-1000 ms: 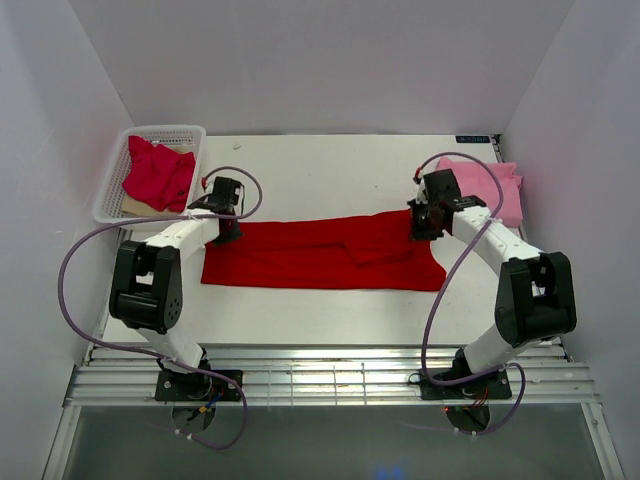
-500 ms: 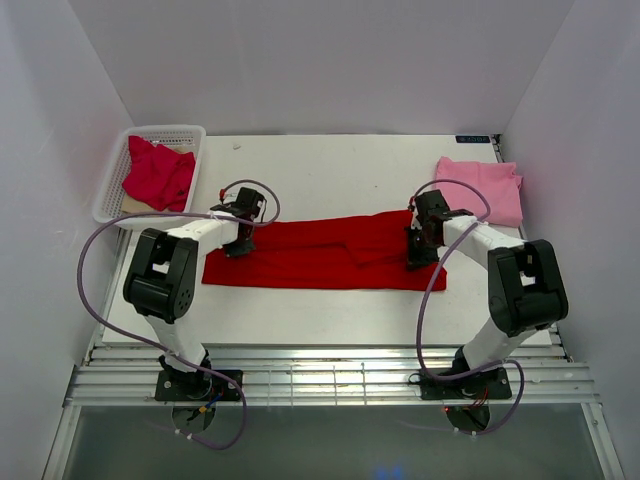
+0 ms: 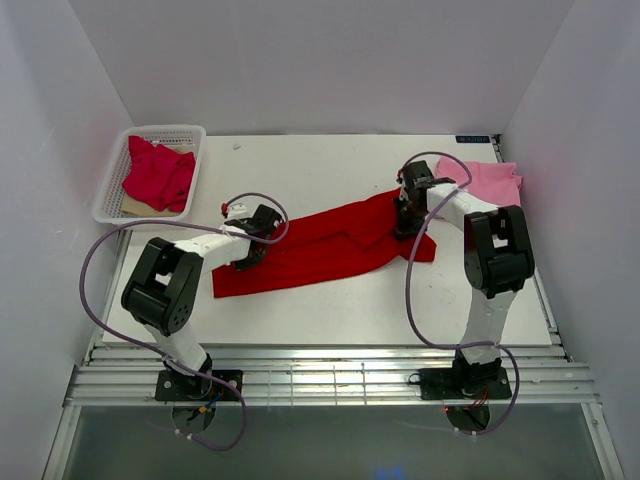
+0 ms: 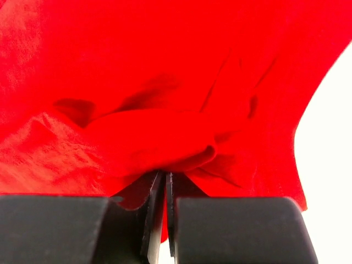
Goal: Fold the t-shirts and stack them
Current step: Rotate the tshirt 90 degrees
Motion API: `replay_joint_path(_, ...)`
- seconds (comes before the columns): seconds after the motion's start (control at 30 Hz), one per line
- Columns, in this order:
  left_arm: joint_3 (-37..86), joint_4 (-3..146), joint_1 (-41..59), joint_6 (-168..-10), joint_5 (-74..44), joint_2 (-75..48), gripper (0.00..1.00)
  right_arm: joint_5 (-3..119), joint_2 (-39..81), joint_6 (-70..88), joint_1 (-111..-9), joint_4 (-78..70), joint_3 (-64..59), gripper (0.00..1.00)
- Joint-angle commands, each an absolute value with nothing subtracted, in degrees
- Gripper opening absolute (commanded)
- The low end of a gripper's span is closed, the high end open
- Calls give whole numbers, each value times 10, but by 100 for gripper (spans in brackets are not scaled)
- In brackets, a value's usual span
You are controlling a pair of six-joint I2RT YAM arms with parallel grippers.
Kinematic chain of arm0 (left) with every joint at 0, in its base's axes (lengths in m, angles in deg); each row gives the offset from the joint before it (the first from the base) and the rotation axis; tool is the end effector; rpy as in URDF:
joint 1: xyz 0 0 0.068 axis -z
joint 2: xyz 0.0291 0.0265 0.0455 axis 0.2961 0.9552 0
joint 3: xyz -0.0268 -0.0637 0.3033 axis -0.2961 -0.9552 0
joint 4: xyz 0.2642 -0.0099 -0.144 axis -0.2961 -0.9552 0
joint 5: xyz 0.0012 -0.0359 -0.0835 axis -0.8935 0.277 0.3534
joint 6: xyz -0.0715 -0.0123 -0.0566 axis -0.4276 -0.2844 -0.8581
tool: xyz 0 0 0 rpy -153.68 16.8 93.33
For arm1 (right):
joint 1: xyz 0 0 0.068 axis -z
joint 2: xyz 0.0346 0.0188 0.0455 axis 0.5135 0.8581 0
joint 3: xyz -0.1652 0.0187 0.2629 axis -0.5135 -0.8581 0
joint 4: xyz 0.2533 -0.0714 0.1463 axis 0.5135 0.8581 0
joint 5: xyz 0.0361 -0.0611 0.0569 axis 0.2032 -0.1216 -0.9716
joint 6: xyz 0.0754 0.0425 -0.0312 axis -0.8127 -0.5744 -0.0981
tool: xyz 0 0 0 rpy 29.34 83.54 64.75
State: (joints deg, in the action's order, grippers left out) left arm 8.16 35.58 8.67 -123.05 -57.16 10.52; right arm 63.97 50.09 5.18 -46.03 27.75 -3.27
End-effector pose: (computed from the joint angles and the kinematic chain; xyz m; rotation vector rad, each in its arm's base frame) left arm 0.3338 -0.1111 0.1192 -0.5209 2.5354 0.4717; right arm 0.4375 0.1206 0.1371 -0.1189 2.7563 0.1589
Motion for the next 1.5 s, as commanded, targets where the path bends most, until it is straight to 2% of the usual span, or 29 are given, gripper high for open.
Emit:
replay_joint_path(0.0,13,268,132,-1317,-417,145,0,682,571,66,-464,279,32,8)
replay_joint_path(0.3,-3,213,250,-1394,-376,125,0,694,695,38,-464,277,218,8)
replay_joint_path(0.63,32,198,365,-1416,-307,120,0,713,754,29,-464,270,386,8)
replay_joint_path(0.7,70,201,385,-1404,-320,119,0,702,725,36,-465,248,375,9)
replay_joint_path(0.87,164,193,416,-1381,-388,85,0,661,598,45,-470,137,222,16)
replay_joint_path(1.0,203,183,416,-1373,-445,46,0,628,516,63,-486,160,157,18)
replay_joint_path(1.07,201,182,416,-1370,-464,34,0,618,506,67,-494,184,138,17)
replay_joint_path(1.2,170,181,416,-1361,-472,35,0,592,472,50,-509,193,40,8)
replay_joint_path(1.3,140,182,416,-1365,-468,50,0,583,463,36,-523,169,-11,8)
replay_joint_path(1.47,115,200,416,-1352,-478,75,0,584,484,31,-536,167,-15,8)
